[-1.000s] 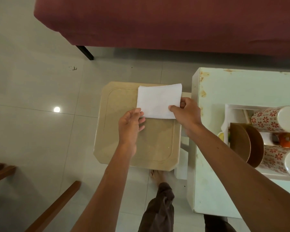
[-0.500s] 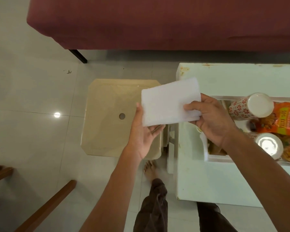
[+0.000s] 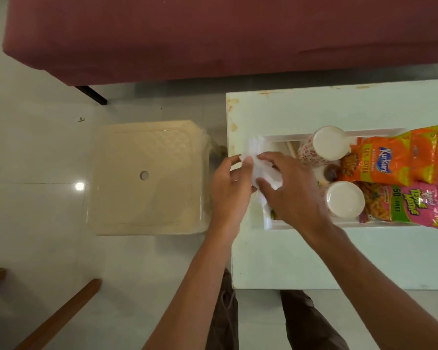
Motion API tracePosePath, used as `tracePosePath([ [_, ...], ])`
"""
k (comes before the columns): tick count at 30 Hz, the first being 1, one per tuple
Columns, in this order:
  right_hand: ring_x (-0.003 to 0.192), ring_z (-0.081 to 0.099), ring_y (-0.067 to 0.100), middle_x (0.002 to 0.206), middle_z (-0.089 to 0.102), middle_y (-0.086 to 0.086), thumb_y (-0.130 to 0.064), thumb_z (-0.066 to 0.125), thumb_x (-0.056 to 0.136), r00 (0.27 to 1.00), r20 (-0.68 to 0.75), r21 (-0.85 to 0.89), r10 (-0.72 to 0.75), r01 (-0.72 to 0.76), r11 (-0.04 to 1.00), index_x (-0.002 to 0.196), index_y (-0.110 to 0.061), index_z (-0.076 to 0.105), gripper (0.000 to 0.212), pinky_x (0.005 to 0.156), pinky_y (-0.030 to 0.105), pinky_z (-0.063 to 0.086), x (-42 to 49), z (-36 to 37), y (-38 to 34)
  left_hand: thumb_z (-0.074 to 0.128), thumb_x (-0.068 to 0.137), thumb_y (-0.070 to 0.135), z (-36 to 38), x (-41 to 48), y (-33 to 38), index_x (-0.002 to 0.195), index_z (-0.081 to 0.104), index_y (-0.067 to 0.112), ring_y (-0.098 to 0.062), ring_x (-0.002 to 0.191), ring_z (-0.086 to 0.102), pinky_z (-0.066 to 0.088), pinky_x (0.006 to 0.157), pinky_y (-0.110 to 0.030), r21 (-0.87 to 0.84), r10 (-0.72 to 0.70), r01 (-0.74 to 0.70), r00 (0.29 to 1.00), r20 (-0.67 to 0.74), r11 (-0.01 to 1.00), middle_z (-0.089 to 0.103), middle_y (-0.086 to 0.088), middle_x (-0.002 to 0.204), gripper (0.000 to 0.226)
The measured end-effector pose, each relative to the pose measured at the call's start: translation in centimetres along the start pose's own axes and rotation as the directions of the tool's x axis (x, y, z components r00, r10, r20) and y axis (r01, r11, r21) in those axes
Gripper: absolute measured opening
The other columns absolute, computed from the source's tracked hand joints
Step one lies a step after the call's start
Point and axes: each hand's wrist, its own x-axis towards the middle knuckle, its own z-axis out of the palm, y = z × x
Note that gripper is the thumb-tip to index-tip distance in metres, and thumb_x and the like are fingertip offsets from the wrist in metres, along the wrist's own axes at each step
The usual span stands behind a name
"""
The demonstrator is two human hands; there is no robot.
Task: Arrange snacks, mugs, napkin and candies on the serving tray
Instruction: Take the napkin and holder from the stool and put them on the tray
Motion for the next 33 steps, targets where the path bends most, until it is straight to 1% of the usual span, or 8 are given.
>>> tracePosePath([
  [4,0.111,0.051,0.006,0.133,0.057,-0.003,-0.030,0.082,0.078,0.995,0.087,0.092,0.058,-0.066,0.994,0.137,-0.019,0.051,0.068,0.080,0.004,0.032,-1.5,-0.2,0.9,0.048,0.101,0.050,1.3,-0.1,0.9,0.117,0.065,0.022,-0.016,0.089,0.076,0.062,0.078,-0.032,-0.073,-0.033,0.035,0.999,0.022,0.997,0.076,-0.002,0.101,0.036],
  [9,0.101,0.060,0.016,0.119,0.065,0.002,-0.007,0.072,0.084,0.987,-0.080,0.083,0.141,-0.134,0.987,0.127,-0.012,0.055,0.047,0.072,0.010,0.040,-1.6,-2.4,2.3,0.048,0.104,0.017,2.1,-0.2,2.3,0.131,0.055,0.026,-0.014,0.101,0.072,0.059,0.082,-0.023,0.269,0.238,-0.280,0.955,0.180,0.921,0.071,-0.003,0.122,0.030],
  [11,0.098,0.059,0.013,0.116,0.067,0.002,-0.006,0.070,0.086,0.981,-0.124,0.083,0.146,-0.136,0.987,0.126,-0.012,0.058,0.042,0.075,0.013,0.043,-1.8,-3.3,2.8,0.067,0.092,0.011,2.1,0.4,3.3,0.147,0.040,0.036,-0.015,0.123,0.060,0.053,0.098,-0.031,0.520,0.368,-0.500,0.865,0.341,0.692,0.058,0.004,0.141,0.065],
  [13,0.104,0.062,0.016,0.119,0.068,0.003,-0.005,0.070,0.086,0.982,-0.137,0.072,0.133,-0.124,0.990,0.126,-0.012,0.059,0.042,0.081,0.019,0.045,-2.1,-3.8,3.0,0.079,0.082,0.017,2.7,1.0,4.6,0.154,0.026,0.041,-0.020,0.141,0.042,0.044,0.106,-0.037,0.629,0.384,-0.698,0.715,0.585,0.341,0.037,0.003,0.159,0.092],
  [15,0.106,0.063,0.017,0.119,0.069,0.003,-0.003,0.070,0.086,0.978,-0.159,0.089,0.135,-0.122,0.988,0.125,-0.012,0.060,0.042,0.084,0.020,0.047,-2.4,-3.9,3.2,0.083,0.079,0.021,3.8,1.4,5.9,0.153,0.033,0.038,-0.024,0.144,0.037,0.043,0.107,-0.037,0.572,0.327,-0.818,0.559,0.762,0.065,0.034,-0.001,0.161,0.091],
  [17,0.099,0.062,0.013,0.114,0.069,0.001,-0.004,0.071,0.086,0.972,-0.187,0.108,0.145,-0.126,0.986,0.123,-0.013,0.061,0.040,0.081,0.020,0.049,-2.6,-3.8,3.4,0.082,0.079,0.019,5.1,2.0,6.7,0.142,0.055,0.029,-0.025,0.134,0.050,0.046,0.104,-0.036,0.494,0.259,-0.868,0.467,0.845,-0.048,0.051,-0.003,0.150,0.069],
  [23,0.089,0.054,0.012,0.109,0.065,0.003,-0.017,0.073,0.085,0.932,-0.224,0.123,0.285,-0.263,0.957,0.119,-0.013,0.060,0.037,0.074,0.032,0.055,-3.3,-2.9,4.3,0.081,0.082,0.022,7.2,4.6,6.8,0.107,0.076,0.021,-0.017,0.096,0.067,0.050,0.086,-0.026,0.527,0.228,-0.850,0.508,0.831,-0.026,0.074,0.001,0.111,0.025],
  [33,0.071,0.069,0.019,0.089,0.072,-0.001,-0.023,0.067,0.089,0.889,-0.218,0.002,0.402,-0.411,0.911,0.100,-0.019,0.057,0.015,0.057,0.034,0.057,-5.1,-0.4,4.4,0.075,0.085,0.009,7.5,5.8,4.4,0.107,0.077,0.018,-0.022,0.095,0.069,0.050,0.078,-0.028,0.551,0.165,-0.833,0.551,0.818,0.052,0.075,-0.002,0.109,0.023],
])
